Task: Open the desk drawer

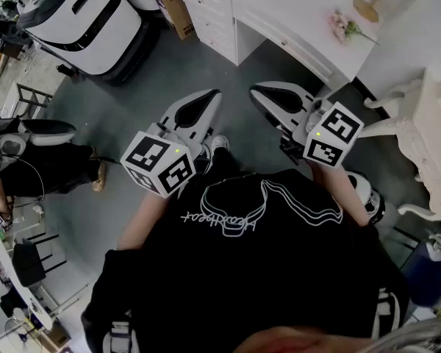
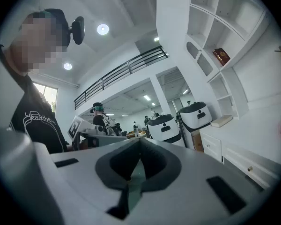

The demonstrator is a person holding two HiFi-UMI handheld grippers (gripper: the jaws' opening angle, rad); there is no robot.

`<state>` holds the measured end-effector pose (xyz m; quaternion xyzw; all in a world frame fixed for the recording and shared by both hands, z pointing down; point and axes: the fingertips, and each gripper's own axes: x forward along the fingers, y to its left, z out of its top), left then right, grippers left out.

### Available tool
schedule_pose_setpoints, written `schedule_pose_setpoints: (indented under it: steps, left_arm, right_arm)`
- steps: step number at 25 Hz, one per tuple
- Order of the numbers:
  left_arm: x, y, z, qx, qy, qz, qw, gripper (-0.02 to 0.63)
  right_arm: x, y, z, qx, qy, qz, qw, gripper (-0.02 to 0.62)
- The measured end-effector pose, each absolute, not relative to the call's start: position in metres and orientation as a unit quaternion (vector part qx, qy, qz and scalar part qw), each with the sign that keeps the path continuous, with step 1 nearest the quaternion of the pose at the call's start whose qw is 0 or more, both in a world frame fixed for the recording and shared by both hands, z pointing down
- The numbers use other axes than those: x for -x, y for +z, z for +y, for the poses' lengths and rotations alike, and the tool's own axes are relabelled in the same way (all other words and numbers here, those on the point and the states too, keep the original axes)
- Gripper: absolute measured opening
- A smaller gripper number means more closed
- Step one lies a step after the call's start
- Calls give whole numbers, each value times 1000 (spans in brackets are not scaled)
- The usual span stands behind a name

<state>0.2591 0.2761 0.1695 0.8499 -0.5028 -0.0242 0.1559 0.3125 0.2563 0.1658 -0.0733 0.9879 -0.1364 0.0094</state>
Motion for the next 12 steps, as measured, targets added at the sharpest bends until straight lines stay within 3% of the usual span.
schedule_pose_setpoints:
  steps: [12]
  left_arm:
    - [-222,193,219,-848,-15,-500,175,5]
  right_arm:
    - [-277,192,200,88,-174,981,-3,6]
